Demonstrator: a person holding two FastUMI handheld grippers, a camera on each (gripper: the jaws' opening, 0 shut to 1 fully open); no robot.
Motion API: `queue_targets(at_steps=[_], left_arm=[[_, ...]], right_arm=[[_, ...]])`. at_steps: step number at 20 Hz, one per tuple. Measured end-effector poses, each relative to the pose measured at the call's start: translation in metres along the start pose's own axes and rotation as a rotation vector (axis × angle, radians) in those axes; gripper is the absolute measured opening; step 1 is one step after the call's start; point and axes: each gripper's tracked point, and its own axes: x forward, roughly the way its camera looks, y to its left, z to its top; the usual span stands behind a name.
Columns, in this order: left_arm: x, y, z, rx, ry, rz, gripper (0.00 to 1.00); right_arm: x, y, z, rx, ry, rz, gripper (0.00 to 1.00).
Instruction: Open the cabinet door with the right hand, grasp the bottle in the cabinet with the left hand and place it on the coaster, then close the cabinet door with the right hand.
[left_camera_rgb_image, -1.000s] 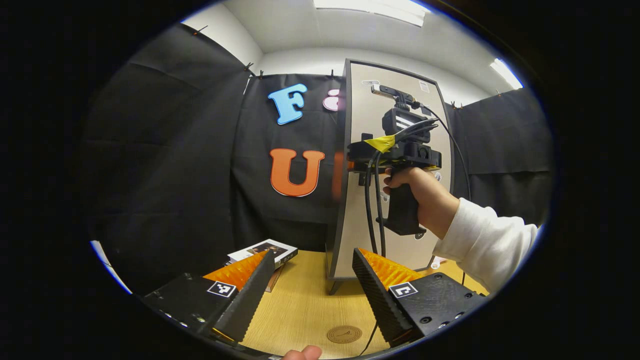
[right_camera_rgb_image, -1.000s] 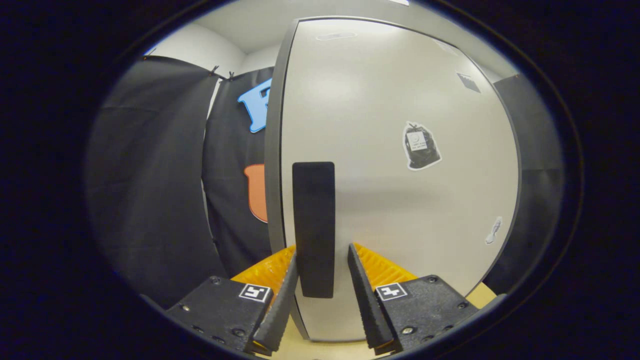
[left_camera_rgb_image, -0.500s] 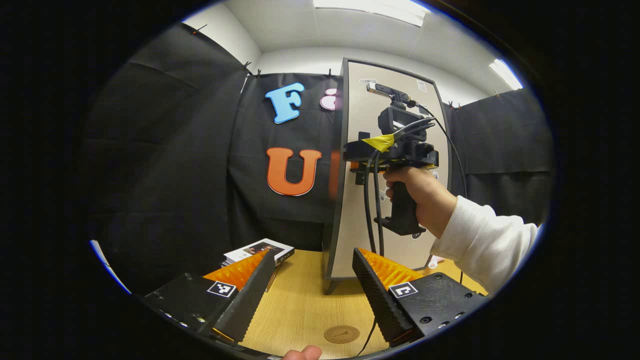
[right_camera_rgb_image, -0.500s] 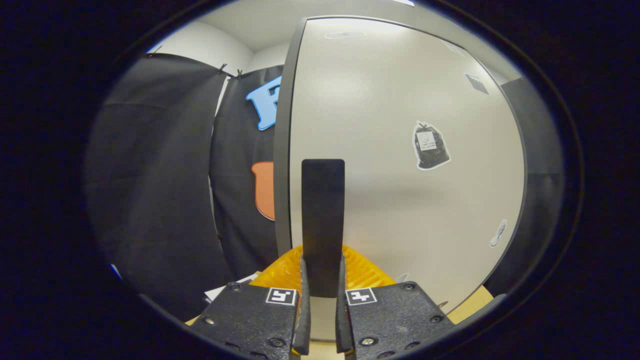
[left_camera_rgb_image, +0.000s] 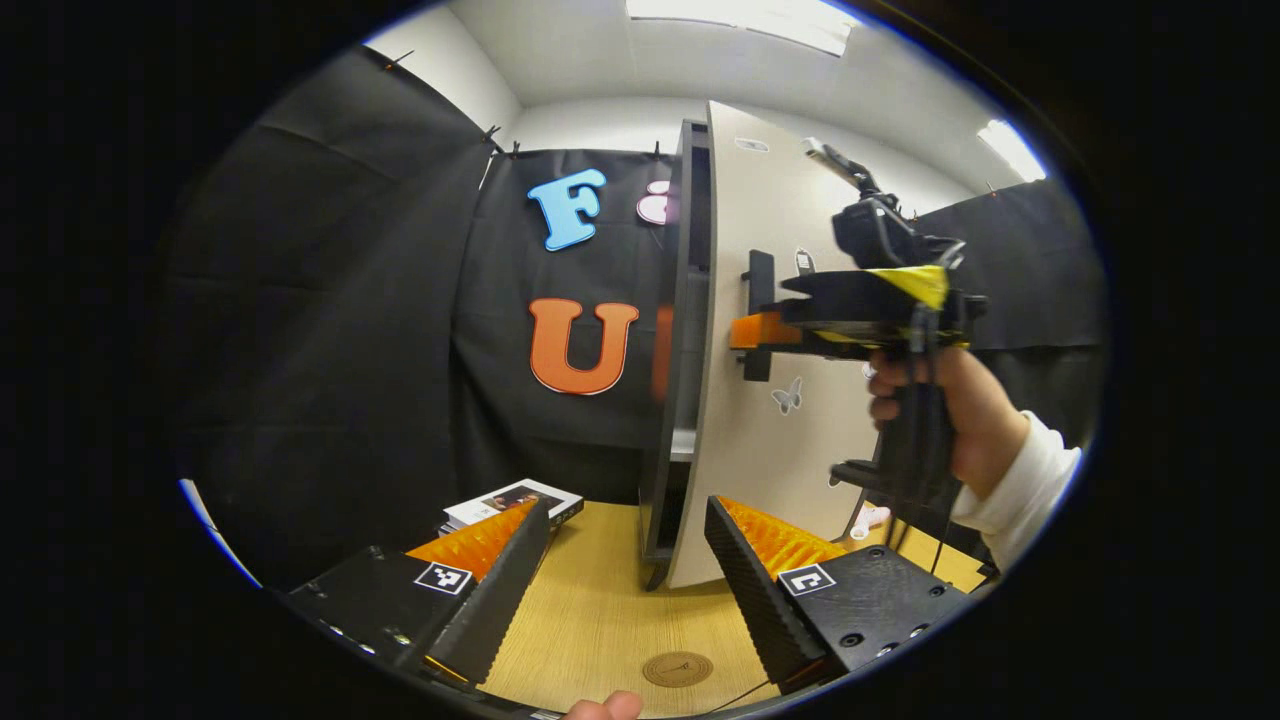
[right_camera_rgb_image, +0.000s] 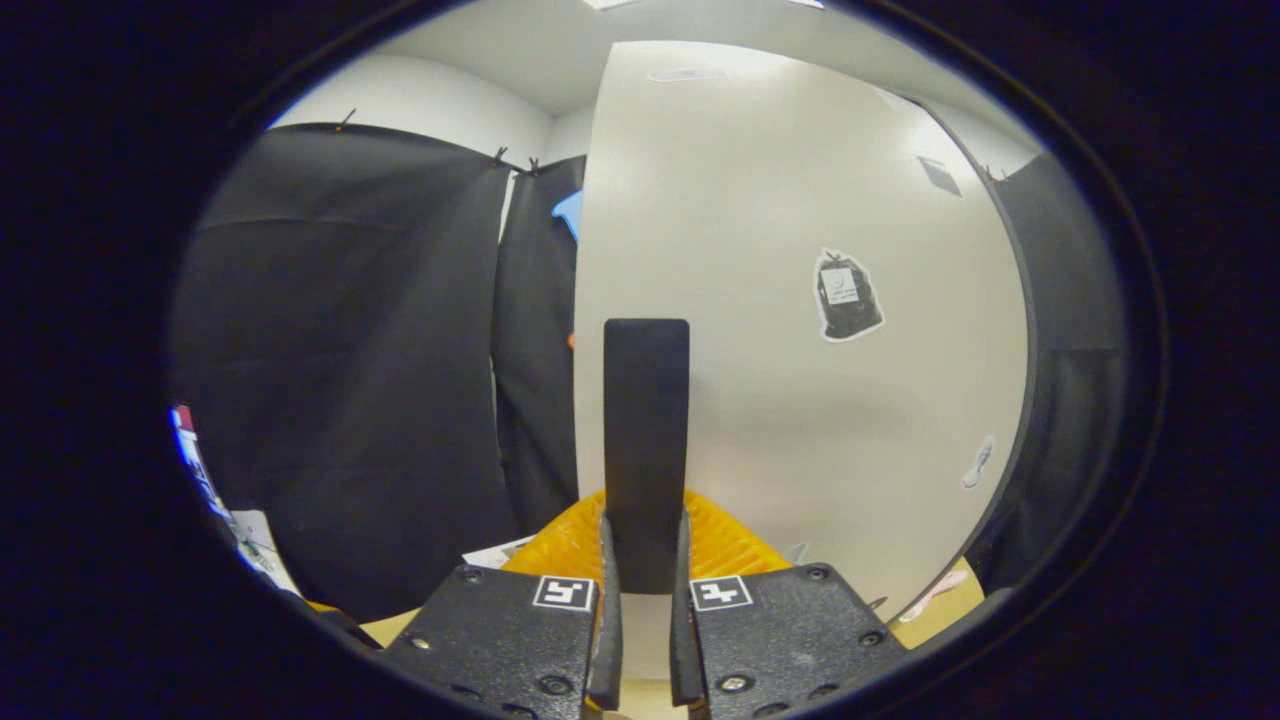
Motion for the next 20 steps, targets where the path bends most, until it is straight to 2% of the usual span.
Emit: queue_targets(at_steps=[7, 13, 20], left_arm=[[0.002, -0.02, 0.004, -0.007, -0.01, -0.036, 0.95], [0.008, -0.043, 0.003, 0.001, -0.008, -0.086, 0.95], [0.017, -0.074, 0.002, 0.003, -0.013, -0.141, 0.95]], right_arm=[[-0.073, -0.016, -0.004, -0.008, 0.026, 0.06, 0.22], [-0.142, -0.048, -0.009, -0.01, 0.019, 0.061, 0.22], [-0.203, -0.085, -0.017, -0.002, 0.019, 0.033, 0.22]])
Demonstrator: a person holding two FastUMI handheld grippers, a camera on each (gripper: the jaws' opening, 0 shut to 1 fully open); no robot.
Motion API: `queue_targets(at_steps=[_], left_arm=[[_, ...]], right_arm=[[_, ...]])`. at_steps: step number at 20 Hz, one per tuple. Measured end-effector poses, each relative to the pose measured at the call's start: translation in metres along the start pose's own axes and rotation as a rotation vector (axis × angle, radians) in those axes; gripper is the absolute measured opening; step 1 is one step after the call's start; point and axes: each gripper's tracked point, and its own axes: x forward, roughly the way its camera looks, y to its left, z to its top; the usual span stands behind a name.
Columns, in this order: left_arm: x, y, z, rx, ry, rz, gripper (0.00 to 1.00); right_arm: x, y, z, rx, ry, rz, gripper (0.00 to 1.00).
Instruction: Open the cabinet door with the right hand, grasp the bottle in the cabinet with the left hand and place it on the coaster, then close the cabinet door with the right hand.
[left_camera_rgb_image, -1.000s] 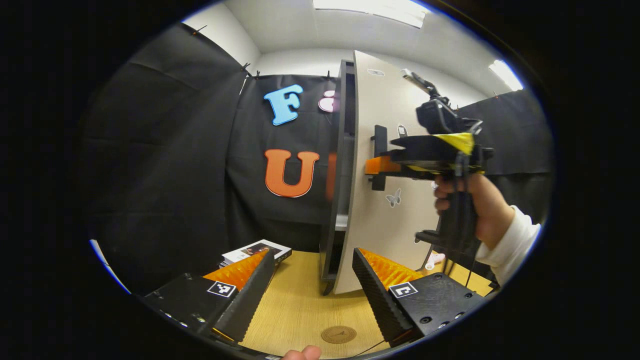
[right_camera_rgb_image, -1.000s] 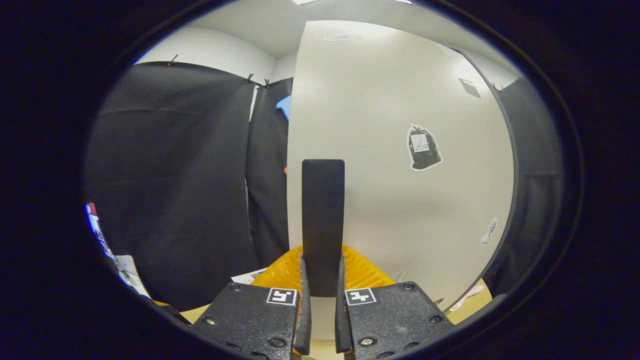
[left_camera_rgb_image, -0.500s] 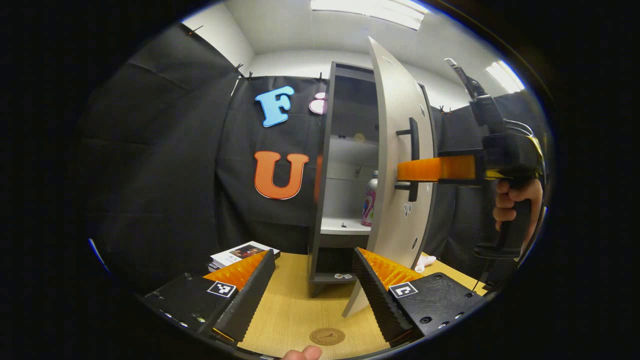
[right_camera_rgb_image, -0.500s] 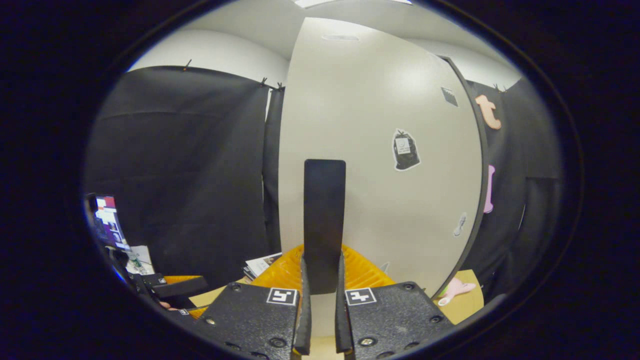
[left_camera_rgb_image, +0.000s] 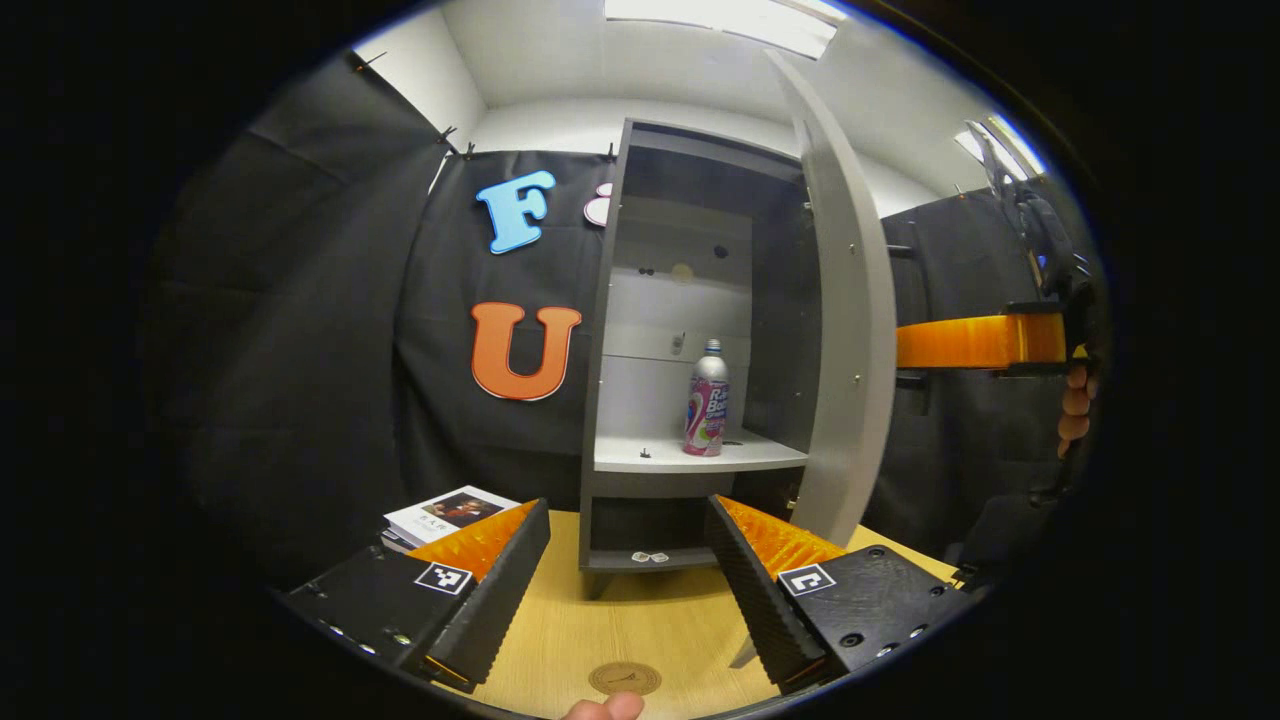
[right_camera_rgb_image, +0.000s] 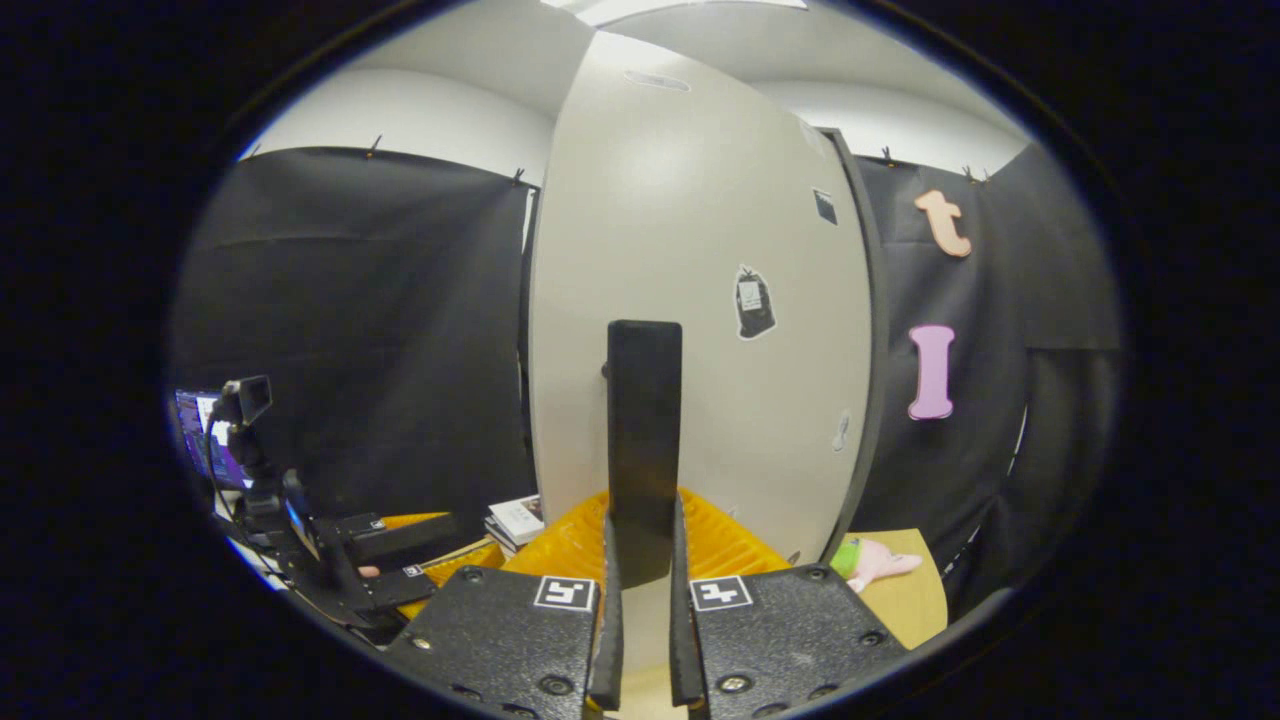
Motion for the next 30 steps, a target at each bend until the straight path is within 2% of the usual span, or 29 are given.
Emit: queue_targets(at_steps=[4, 9, 15, 21, 24, 26, 30], left_arm=[[0.005, -0.015, -0.004, -0.005, 0.004, -0.013, 0.95], [0.007, -0.028, -0.006, -0.002, 0.007, -0.021, 0.95], [0.012, -0.045, -0.007, 0.009, 0.01, -0.042, 0.95], [0.016, -0.05, -0.009, 0.021, 0.015, -0.049, 0.95], [0.016, -0.049, -0.011, 0.02, 0.022, -0.046, 0.95], [0.015, -0.048, -0.011, 0.025, 0.024, -0.045, 0.95], [0.015, -0.046, -0.011, 0.018, 0.025, -0.044, 0.95]], right_arm=[[-0.03, -0.025, -0.003, 0.01, -0.007, -0.044, 0.21], [-0.057, -0.064, -0.006, 0.006, -0.012, -0.148, 0.21], [-0.079, -0.108, -0.008, 0.039, -0.027, -0.256, 0.1], [-0.092, -0.155, -0.01, 0.014, -0.038, -0.385, 0.05], [-0.097, -0.162, -0.009, 0.059, -0.053, -0.365, 0.04], [-0.096, -0.164, -0.008, 0.033, -0.063, -0.354, 0.04], [-0.105, -0.162, -0.012, 0.062, -0.068, -0.383, 0.04]])
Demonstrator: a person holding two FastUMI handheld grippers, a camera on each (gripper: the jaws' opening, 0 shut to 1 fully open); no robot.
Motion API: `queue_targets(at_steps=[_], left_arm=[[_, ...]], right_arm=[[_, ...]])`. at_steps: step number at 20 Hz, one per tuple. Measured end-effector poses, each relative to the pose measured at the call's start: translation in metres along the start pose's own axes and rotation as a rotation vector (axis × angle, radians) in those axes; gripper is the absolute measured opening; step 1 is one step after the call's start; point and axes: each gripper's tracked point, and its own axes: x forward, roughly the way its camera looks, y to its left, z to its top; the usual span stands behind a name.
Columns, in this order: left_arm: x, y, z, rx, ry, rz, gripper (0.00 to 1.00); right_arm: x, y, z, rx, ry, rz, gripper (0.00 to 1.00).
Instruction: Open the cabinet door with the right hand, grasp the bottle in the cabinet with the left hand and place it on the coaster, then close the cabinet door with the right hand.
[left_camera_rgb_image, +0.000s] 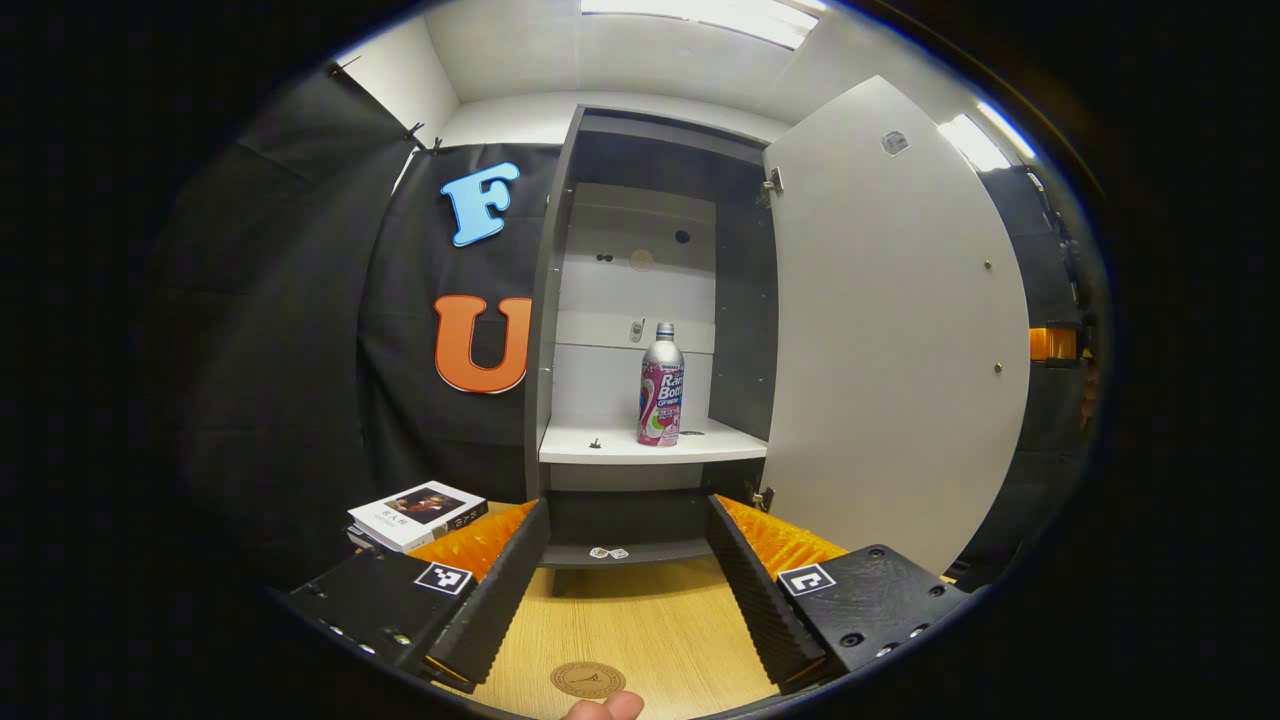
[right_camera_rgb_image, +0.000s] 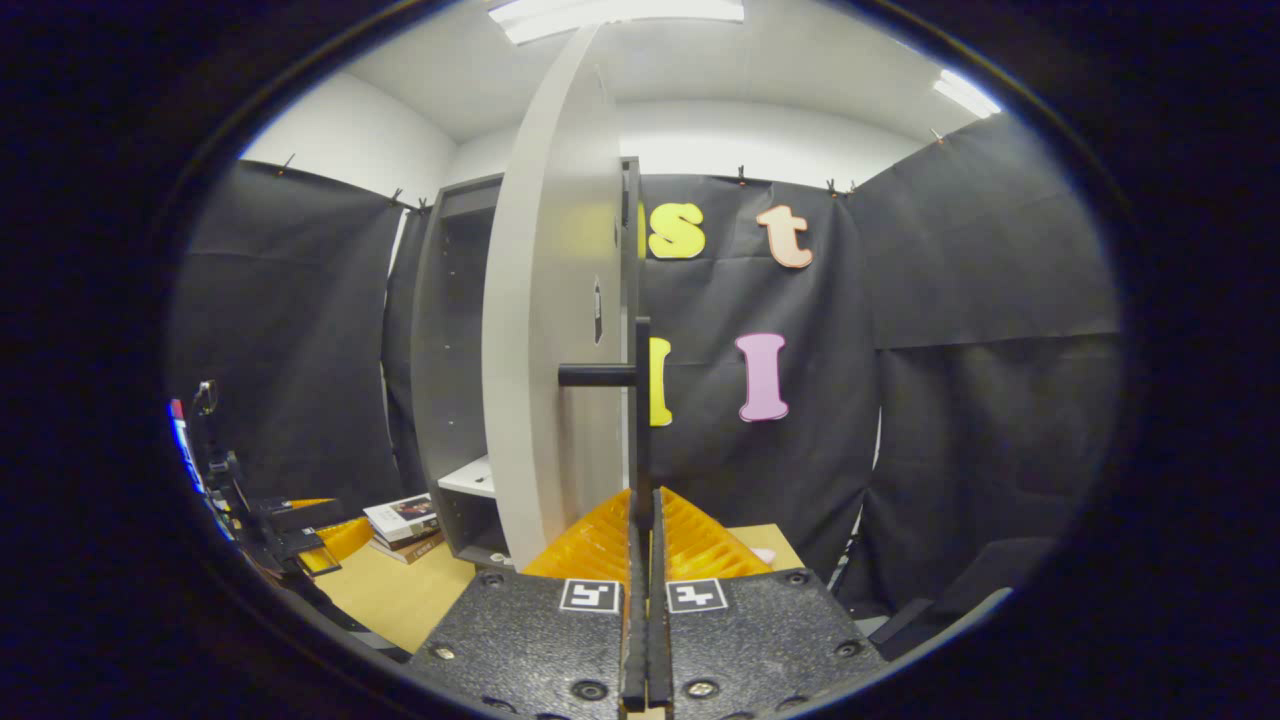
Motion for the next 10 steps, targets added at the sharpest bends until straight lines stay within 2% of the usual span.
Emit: queue_targets(at_steps=[2, 3, 4, 6, 10], left_arm=[[0.0, 0.002, 0.0, -0.009, 0.0, -0.001, 0.95], [0.001, 0.003, 0.0, -0.013, 0.001, -0.005, 0.95], [0.001, 0.004, -0.001, -0.013, 0.002, -0.008, 0.95], [0.002, 0.007, -0.001, -0.011, 0.001, -0.009, 0.95], [0.005, 0.012, -0.001, -0.025, -0.003, -0.015, 0.95]], right_arm=[[-0.019, -0.001, 0.001, 0.015, -0.01, -0.029, 0.04], [-0.029, 0.0, -0.001, 0.011, -0.003, -0.054, 0.04], [-0.04, -0.008, -0.004, -0.009, 0.007, -0.109, 0.04], [-0.068, -0.005, -0.001, -0.028, 0.017, -0.148, 0.04], [-0.093, 0.053, 0.013, 0.005, 0.001, -0.063, 0.04]])
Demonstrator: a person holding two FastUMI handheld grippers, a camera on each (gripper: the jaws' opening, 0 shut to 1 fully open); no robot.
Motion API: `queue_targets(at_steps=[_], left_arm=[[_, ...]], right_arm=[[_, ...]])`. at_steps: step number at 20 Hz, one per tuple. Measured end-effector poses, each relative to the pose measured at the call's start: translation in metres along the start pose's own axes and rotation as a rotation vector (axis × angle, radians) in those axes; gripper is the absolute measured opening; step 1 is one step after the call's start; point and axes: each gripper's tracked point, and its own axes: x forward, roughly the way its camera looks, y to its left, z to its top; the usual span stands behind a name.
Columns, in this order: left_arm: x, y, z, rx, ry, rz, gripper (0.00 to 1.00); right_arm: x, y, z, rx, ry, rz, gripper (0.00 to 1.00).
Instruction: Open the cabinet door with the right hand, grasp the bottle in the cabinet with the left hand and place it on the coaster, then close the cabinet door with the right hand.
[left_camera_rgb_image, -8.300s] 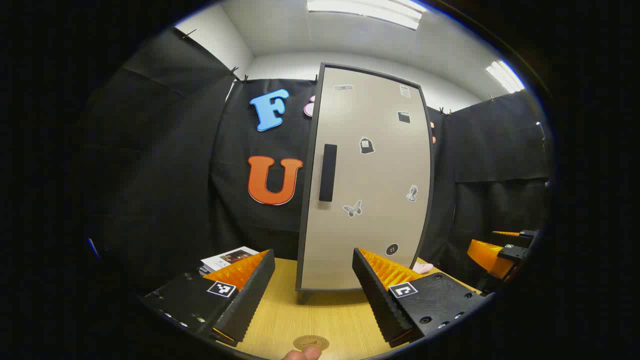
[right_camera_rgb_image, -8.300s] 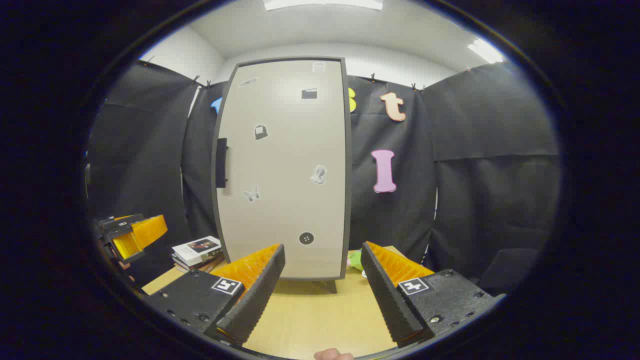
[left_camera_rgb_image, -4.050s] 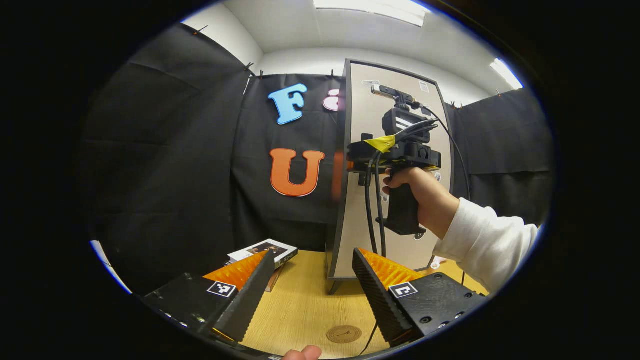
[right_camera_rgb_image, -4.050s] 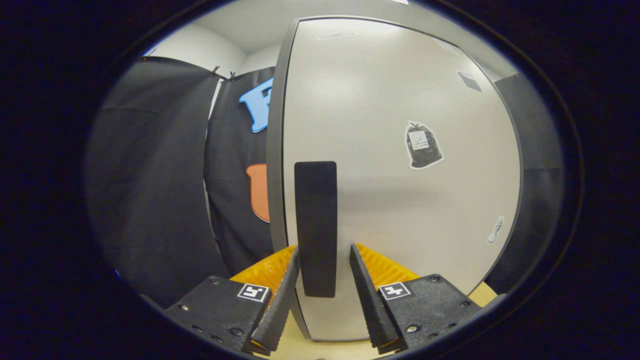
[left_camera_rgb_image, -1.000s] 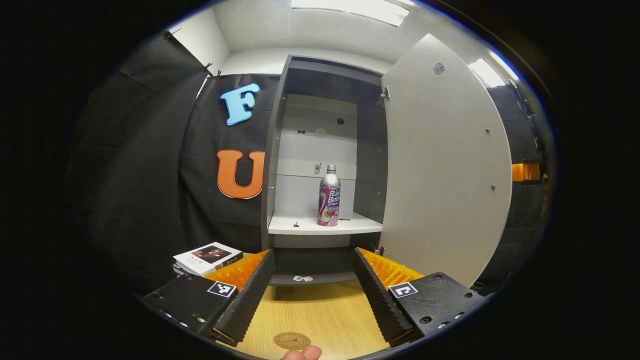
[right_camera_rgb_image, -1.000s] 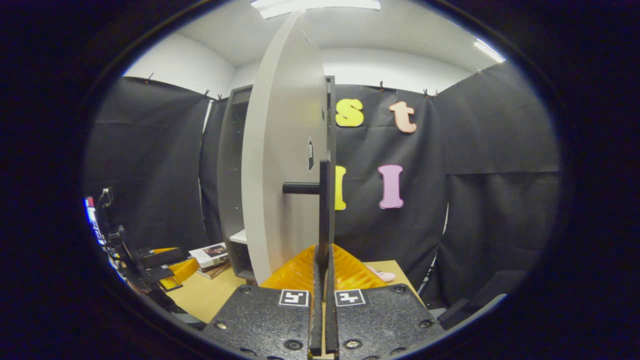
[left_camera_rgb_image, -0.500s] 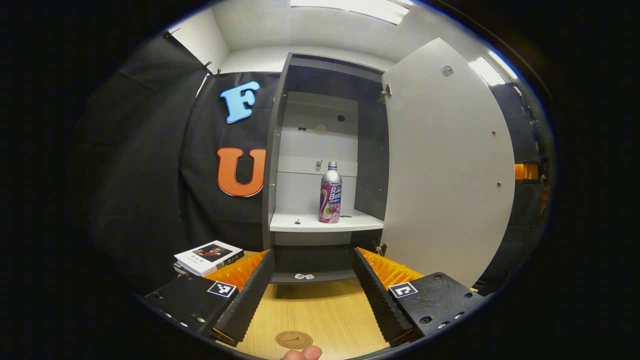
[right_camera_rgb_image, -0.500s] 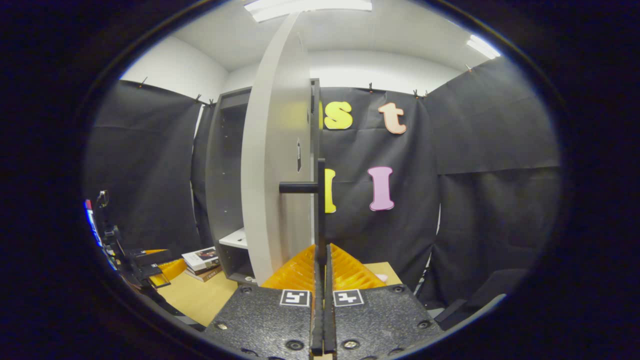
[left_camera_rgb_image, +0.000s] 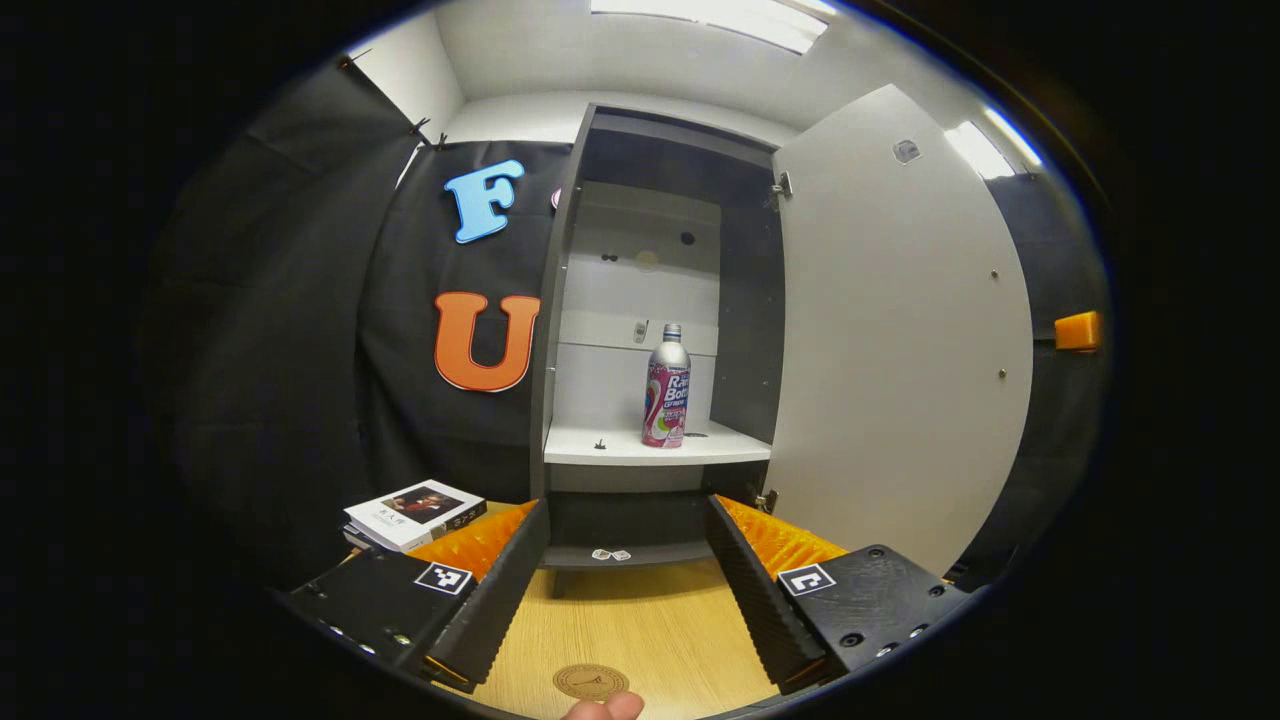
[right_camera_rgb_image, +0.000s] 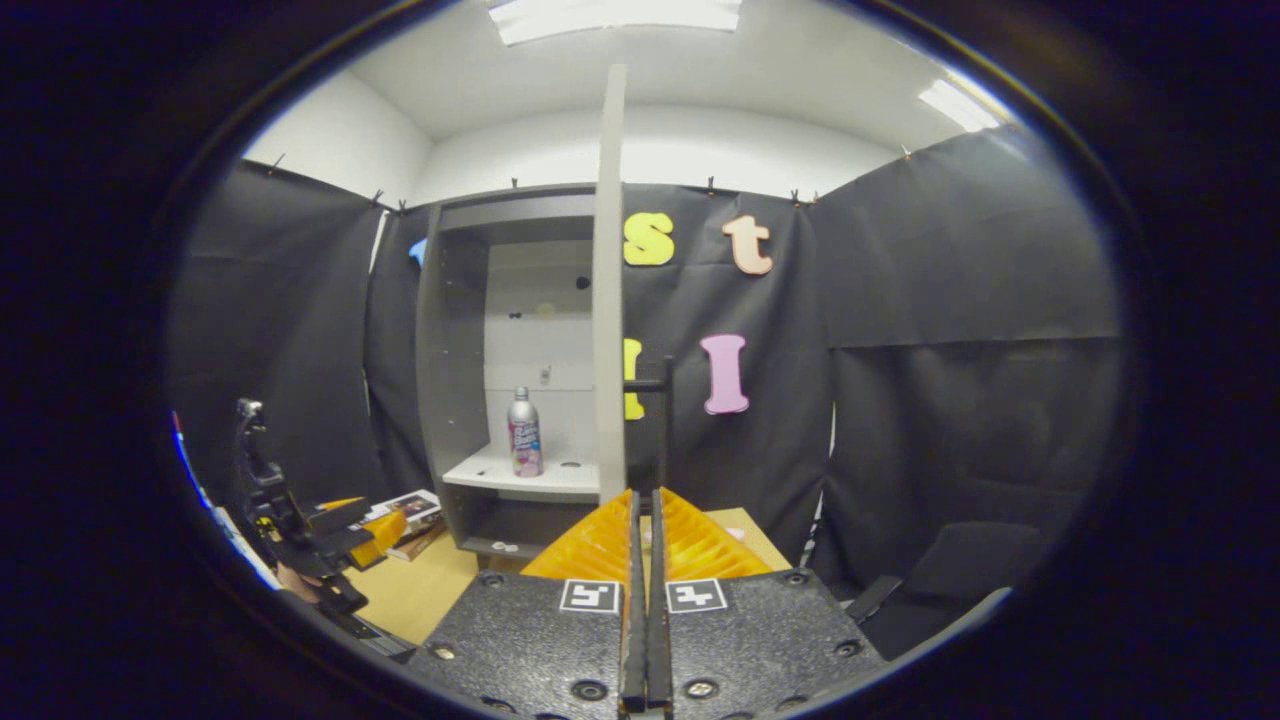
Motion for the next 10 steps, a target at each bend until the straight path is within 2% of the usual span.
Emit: queue_targets(at_steps=[4, 8, 10], left_arm=[[-0.001, 0.008, 0.007, -0.002, -0.018, 0.007, 0.95], [-0.005, 0.017, 0.012, -0.002, -0.033, 0.028, 0.95], [-0.006, 0.019, 0.014, 0.004, -0.032, 0.037, 0.95]], right_arm=[[0.014, 0.063, -0.009, -0.004, -0.001, 0.146, 0.04], [0.061, 0.075, -0.035, -0.027, -0.001, 0.125, 0.04], [0.081, 0.082, -0.058, 0.012, 0.025, 0.131, 0.04]])
